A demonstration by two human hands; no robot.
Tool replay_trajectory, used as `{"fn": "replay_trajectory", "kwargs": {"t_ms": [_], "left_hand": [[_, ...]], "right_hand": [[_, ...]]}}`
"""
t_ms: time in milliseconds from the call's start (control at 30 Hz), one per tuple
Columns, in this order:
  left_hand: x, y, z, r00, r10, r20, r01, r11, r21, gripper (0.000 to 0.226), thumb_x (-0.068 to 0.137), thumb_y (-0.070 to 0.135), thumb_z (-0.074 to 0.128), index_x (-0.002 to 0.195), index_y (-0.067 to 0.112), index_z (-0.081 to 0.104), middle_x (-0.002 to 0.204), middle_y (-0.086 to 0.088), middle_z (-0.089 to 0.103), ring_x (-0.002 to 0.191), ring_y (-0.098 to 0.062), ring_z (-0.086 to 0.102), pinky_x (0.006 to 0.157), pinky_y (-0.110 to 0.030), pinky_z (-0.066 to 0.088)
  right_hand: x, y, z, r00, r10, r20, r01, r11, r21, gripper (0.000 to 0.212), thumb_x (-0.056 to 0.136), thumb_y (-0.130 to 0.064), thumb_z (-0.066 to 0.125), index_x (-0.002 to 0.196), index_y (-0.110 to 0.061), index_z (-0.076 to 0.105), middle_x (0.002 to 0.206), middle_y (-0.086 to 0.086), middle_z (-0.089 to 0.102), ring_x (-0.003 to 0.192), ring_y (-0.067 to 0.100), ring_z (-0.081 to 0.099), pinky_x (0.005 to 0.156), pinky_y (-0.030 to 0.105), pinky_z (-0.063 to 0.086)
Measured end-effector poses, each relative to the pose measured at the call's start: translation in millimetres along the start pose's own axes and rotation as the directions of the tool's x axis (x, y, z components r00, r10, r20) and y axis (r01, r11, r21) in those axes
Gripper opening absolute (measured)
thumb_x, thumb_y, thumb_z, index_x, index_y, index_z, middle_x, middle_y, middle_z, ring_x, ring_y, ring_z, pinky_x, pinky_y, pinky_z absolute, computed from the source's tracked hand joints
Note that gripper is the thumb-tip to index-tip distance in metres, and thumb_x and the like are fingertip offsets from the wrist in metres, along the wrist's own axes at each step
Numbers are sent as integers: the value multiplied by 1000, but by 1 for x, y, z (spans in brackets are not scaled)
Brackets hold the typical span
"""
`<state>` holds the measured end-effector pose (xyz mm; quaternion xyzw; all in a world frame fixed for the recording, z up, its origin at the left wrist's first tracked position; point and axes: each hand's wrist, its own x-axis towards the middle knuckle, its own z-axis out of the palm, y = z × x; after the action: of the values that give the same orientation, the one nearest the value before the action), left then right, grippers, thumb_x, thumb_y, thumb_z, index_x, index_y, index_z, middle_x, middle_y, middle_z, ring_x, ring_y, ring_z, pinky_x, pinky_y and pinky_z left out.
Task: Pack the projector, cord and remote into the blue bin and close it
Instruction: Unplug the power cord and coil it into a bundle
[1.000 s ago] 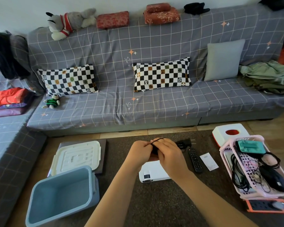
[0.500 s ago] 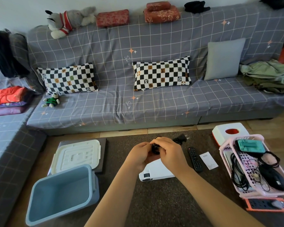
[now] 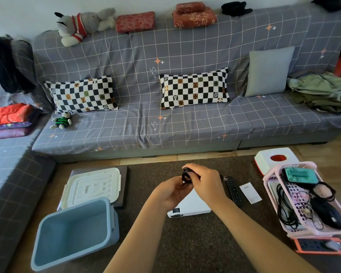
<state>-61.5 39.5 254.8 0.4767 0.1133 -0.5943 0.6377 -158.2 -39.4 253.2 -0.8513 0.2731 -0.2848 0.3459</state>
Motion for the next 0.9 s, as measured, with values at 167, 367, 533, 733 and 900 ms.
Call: {"fn": "replay_trajectory", "kwargs": {"t_ms": [167,367,533,733,900], "left_hand": [[1,-10,3,998,41,37,-41,999,11,27,91,-15,33,93,-5,59,85,-14,60,83,-20,60,64,-21,59],[10,-9,-10,977,176,-117,-124,925,359,15,86,6,62,98,1,69,91,-10,70,74,-15,62,66,-24,53],[6,-9,-12,909,411,-73,-276,722,634,21,89,32,59,107,25,67,104,9,69,96,-7,60,73,-23,44],[10,-13,-17,898,424,116,-353,539,765,38,90,22,60,128,24,58,108,13,67,100,-4,64,87,-22,49],[20,-12,-32,914,385,-129,-285,835,471,27,87,15,65,114,13,68,105,-8,73,102,-25,67,98,-44,49]], "right_hand": [[15,1,-4,945,317,-82,-312,948,69,16,88,-12,59,96,-9,73,84,4,74,72,9,63,62,6,38],[22,1,-2,760,640,114,-597,617,513,28,89,-8,57,76,-29,71,75,-8,72,79,14,70,78,36,58],[22,3,2,723,668,177,-633,537,558,30,90,-6,55,77,-30,69,93,8,73,93,27,68,90,47,53],[21,5,7,644,655,395,-610,128,782,24,93,3,43,99,-2,66,93,17,69,91,27,67,83,37,54],[17,11,17,593,578,560,-759,169,629,24,95,-22,46,108,-14,64,105,4,67,101,16,60,92,33,42]]}}
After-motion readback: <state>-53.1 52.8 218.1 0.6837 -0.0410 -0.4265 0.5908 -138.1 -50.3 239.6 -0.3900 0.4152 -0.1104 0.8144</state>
